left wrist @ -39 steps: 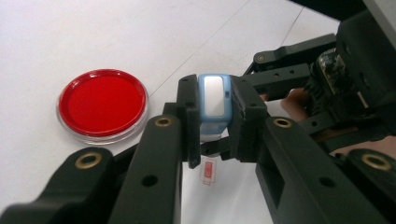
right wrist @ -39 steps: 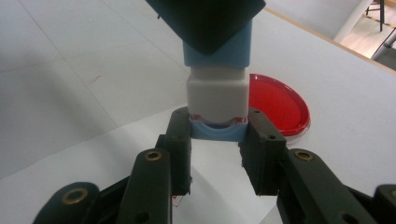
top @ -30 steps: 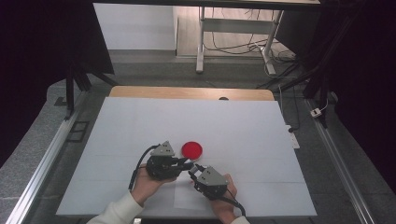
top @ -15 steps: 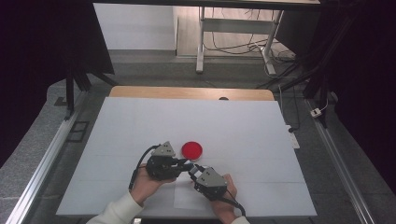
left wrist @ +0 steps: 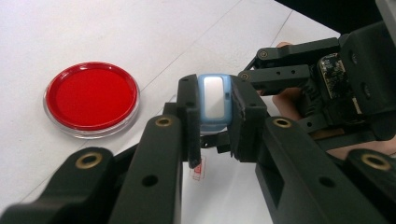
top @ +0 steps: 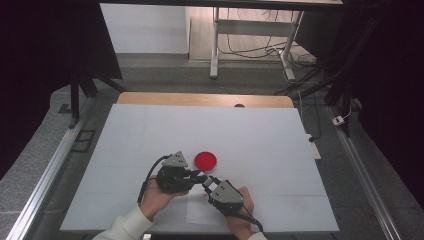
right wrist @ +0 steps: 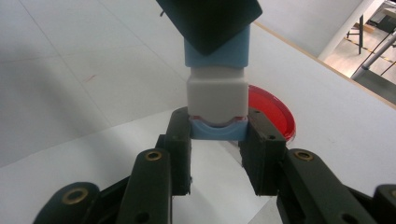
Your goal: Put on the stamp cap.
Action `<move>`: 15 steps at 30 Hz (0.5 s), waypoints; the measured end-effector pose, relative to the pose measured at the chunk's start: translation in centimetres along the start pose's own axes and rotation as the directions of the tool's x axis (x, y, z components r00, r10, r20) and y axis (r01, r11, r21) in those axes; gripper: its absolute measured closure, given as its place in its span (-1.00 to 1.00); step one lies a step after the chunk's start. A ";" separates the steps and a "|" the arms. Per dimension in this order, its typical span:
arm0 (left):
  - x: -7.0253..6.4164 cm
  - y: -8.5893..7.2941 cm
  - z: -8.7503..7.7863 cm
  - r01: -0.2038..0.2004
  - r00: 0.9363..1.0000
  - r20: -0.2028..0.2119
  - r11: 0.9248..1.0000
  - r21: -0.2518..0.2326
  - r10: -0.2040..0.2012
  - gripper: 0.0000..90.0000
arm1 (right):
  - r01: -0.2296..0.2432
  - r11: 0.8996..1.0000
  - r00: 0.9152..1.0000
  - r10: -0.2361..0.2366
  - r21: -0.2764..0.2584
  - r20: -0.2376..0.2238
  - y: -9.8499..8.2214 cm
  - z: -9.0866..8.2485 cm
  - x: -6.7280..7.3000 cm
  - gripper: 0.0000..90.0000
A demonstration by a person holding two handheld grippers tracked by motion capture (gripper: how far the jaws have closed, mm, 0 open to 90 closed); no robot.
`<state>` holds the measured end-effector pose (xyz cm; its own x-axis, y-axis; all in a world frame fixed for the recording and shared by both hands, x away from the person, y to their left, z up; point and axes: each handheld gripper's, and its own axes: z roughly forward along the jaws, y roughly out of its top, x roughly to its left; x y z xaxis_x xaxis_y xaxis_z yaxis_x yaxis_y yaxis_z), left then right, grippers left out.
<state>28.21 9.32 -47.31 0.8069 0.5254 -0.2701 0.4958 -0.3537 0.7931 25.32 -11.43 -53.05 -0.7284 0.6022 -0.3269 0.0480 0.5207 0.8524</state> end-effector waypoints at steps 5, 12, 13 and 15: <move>0.0 -0.1 0.1 0.012 1.000 0.006 1.000 -0.002 -0.012 0.70 | -0.001 1.000 1.000 0.001 -0.007 -0.001 0.1 -0.1 0.0 0.44; 0.3 -0.1 0.2 0.039 0.998 0.046 0.999 -0.001 -0.039 0.70 | 0.024 0.999 1.000 -0.024 -0.027 0.000 0.3 -0.4 0.2 0.44; 0.3 -0.1 0.2 0.036 0.998 0.043 0.999 -0.001 -0.036 0.70 | 0.022 0.999 1.000 -0.023 -0.033 -0.007 0.2 -0.4 0.2 0.44; 0.3 -0.2 0.3 0.028 0.999 0.031 1.000 0.004 -0.028 0.70 | 0.029 0.999 1.000 -0.029 -0.020 -0.006 0.3 -0.3 0.2 0.43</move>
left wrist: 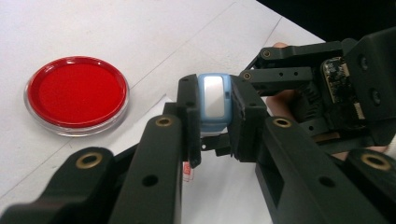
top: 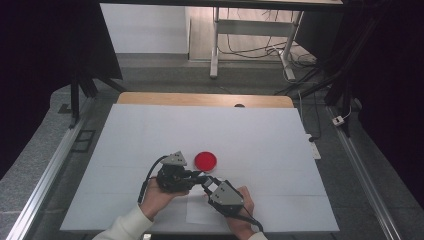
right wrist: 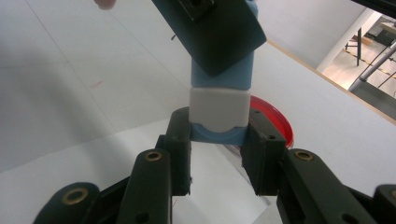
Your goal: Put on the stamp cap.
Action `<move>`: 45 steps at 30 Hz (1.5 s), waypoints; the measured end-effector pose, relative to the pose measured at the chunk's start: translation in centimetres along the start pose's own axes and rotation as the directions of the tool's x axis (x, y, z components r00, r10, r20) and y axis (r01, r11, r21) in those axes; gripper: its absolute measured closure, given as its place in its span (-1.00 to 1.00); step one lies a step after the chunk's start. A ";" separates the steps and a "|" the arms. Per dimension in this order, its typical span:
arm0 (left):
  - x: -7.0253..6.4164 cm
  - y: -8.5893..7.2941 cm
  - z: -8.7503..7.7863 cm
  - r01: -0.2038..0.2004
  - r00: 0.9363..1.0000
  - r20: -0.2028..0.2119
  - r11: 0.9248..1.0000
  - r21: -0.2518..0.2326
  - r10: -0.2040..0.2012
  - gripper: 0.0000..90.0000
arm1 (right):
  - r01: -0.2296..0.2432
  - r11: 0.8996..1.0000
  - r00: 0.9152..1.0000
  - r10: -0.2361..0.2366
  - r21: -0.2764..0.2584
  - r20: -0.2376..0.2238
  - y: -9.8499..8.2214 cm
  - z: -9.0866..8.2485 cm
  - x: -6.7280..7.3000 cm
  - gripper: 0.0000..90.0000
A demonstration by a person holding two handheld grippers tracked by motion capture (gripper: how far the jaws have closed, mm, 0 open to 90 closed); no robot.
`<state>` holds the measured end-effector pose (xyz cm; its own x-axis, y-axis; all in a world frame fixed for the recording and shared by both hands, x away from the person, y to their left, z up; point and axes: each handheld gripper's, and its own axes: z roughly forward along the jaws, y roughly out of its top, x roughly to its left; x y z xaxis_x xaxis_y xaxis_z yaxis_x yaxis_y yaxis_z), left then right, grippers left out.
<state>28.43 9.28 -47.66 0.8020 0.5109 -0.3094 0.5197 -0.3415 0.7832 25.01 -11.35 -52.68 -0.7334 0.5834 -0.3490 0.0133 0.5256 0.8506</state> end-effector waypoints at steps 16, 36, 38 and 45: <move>0.0 0.1 -0.3 -0.012 1.000 -0.021 1.000 -0.019 0.012 0.69 | -0.031 0.999 0.999 0.032 0.026 -0.026 -0.2 0.2 -0.5 0.33; 0.0 0.2 -0.8 -0.057 0.997 -0.047 0.998 -0.023 0.056 0.69 | -0.181 0.978 0.979 0.190 0.102 -0.077 -2.2 -2.2 -5.1 -0.02; 0.0 0.3 -0.9 -0.062 0.997 -0.047 0.998 -0.024 0.060 0.69 | -0.192 0.975 0.977 0.201 0.114 -0.073 -2.5 -2.9 -5.9 -0.01; 0.1 0.4 -1.2 -0.067 0.996 -0.053 0.997 -0.033 0.065 0.69 | -0.234 0.965 0.968 0.242 0.117 -0.060 -3.9 -5.3 -8.5 0.02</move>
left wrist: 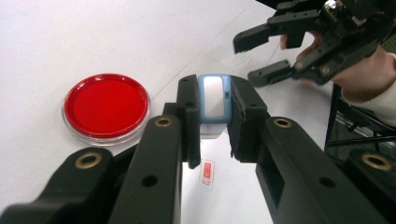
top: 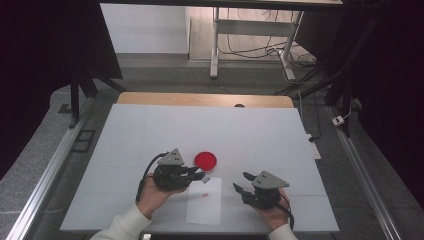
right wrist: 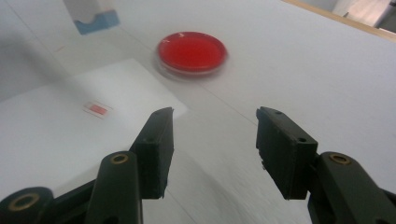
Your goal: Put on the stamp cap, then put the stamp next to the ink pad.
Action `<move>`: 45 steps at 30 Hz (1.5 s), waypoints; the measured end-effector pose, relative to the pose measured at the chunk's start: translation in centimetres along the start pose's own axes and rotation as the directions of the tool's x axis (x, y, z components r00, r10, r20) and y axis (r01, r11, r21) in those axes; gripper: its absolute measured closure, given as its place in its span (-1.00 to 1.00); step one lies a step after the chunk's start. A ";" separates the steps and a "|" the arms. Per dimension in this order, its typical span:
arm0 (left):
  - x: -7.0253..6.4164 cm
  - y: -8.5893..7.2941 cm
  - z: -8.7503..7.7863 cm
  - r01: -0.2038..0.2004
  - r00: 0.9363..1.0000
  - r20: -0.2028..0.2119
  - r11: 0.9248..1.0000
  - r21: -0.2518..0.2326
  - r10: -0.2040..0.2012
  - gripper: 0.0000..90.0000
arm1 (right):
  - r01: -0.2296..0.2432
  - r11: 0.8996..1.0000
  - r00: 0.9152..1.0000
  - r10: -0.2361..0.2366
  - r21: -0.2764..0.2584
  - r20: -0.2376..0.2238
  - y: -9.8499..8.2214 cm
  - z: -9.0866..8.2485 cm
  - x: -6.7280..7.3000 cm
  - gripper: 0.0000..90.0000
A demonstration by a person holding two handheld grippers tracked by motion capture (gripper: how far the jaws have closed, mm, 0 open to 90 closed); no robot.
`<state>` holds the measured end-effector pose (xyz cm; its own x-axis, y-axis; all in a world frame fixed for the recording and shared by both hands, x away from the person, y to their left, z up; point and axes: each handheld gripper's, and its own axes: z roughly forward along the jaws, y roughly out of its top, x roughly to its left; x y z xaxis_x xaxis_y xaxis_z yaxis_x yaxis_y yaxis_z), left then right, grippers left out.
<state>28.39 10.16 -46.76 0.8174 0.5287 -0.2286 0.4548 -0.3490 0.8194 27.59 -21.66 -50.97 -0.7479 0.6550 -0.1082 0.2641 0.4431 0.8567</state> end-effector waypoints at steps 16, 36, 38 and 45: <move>0.4 0.2 -0.7 -0.008 1.000 -0.023 1.000 -0.018 0.007 0.69 | -0.048 0.999 0.993 0.047 0.007 0.110 -2.8 -5.3 -4.5 0.02; 2.2 1.7 -0.7 0.002 0.993 -0.114 0.999 -0.055 -0.008 0.69 | -0.060 0.998 0.989 0.057 0.018 0.138 -3.6 -5.7 -5.8 0.02; 2.5 1.7 -0.7 0.005 0.992 -0.123 0.999 -0.053 -0.011 0.69 | -0.061 0.998 0.989 0.058 0.019 0.140 -3.6 -5.7 -5.9 0.02; 3.9 1.4 -0.4 0.024 0.986 -0.165 0.999 -0.035 -0.029 0.69 | -0.058 0.998 0.989 0.053 0.027 0.140 -3.7 -5.5 -5.9 0.02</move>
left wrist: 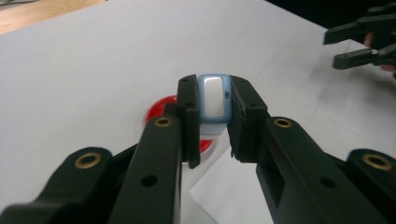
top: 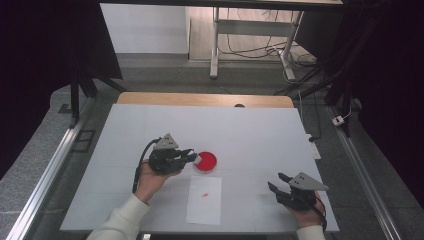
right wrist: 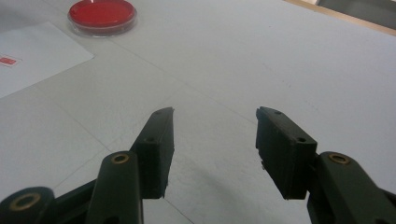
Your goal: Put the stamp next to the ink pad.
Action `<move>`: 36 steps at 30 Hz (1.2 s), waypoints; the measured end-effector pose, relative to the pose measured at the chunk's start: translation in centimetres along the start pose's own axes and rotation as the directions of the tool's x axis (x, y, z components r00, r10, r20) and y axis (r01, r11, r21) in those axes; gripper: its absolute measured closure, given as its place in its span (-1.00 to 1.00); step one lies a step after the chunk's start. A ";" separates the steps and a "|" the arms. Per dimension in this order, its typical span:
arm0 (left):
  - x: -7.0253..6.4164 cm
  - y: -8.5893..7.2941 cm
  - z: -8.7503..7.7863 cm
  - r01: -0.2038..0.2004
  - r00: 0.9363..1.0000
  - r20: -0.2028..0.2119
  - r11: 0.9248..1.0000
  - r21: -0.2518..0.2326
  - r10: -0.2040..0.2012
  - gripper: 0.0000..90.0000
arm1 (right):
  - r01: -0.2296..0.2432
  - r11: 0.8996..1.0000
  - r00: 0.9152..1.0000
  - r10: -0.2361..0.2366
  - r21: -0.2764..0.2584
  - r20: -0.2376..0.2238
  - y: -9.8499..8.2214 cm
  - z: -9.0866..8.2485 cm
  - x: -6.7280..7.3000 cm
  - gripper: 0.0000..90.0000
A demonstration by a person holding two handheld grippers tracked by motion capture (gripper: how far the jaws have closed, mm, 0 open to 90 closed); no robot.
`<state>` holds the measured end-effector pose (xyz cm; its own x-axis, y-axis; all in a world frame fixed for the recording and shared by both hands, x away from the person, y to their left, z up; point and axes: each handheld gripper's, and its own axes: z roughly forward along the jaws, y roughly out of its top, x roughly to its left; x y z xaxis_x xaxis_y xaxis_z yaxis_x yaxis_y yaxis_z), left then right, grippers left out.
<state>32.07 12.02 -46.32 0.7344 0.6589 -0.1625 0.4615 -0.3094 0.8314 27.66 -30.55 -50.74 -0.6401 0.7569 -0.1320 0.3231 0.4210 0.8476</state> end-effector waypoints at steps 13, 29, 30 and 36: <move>2.2 -1.0 1.9 -0.004 0.993 -0.117 0.995 0.096 0.016 0.69 | -0.005 1.000 1.000 0.005 0.020 0.012 -0.3 0.4 -0.1 0.00; 3.5 -1.8 3.5 0.015 0.988 -0.151 0.984 0.178 0.012 0.68 | -0.003 0.999 1.000 0.002 0.041 0.011 -0.4 0.7 0.0 -0.01; 3.5 -1.8 3.6 0.017 0.988 -0.157 0.983 0.183 0.012 0.68 | -0.003 0.999 1.000 0.003 0.040 0.012 -0.4 0.7 0.0 -0.01; 3.6 -1.9 3.8 0.019 0.986 -0.165 0.981 0.192 0.013 0.68 | -0.002 0.999 1.000 0.002 0.041 0.015 -0.4 0.7 0.0 -0.03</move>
<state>35.79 12.35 -50.49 0.6482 0.7590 -0.0617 0.5625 -0.4227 0.7106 28.03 -30.35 -51.51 -0.6290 0.7650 -0.1380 0.3531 0.4393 0.8260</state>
